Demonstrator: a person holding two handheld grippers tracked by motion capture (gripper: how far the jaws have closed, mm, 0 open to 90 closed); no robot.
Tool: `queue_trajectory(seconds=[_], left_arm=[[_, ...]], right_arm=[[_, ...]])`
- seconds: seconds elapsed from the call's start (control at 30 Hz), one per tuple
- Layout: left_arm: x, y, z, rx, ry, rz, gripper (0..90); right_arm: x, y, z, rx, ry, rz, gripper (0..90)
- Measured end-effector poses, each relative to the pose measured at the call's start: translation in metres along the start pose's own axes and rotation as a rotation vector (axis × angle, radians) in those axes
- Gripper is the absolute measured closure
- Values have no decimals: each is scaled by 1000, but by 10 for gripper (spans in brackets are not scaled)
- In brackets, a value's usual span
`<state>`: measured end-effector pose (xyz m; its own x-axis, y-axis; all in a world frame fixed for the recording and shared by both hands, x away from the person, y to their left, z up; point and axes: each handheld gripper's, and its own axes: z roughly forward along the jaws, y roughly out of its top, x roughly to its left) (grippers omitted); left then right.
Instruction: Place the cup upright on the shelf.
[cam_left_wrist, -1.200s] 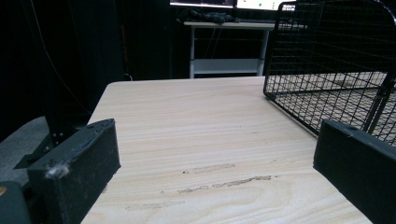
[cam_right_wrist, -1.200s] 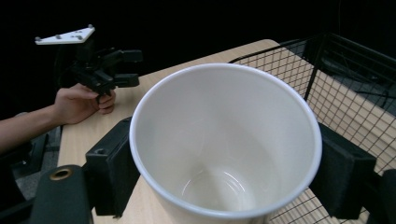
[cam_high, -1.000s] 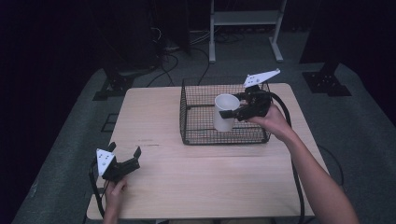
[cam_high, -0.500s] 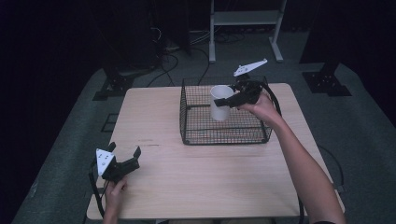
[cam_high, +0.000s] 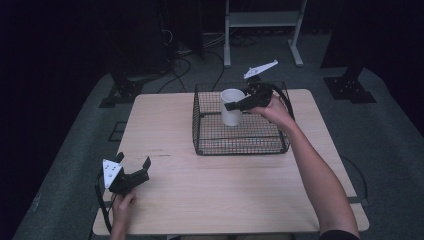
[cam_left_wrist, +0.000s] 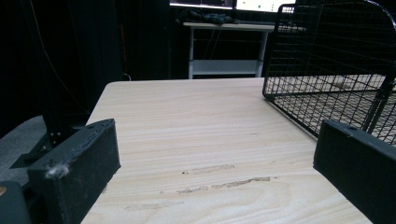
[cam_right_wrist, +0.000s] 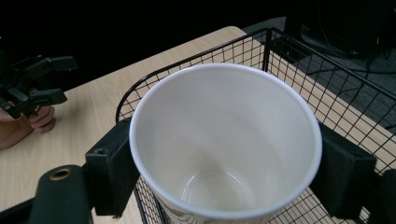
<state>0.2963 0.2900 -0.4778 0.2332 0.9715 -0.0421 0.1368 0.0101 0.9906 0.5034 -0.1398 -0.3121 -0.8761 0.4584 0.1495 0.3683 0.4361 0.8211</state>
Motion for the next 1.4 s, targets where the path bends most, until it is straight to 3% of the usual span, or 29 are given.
queue_trajectory(seconds=[0.6, 1.4], left_arm=[[1, 0, 0, -3, -2, -5, 0], [2, 0, 0, -6, -4, -14, 0]], right_arm=[[-17, -4, 15, -5, -10, 30, 192], [-30, -14, 50, 18, 4, 80, 192]])
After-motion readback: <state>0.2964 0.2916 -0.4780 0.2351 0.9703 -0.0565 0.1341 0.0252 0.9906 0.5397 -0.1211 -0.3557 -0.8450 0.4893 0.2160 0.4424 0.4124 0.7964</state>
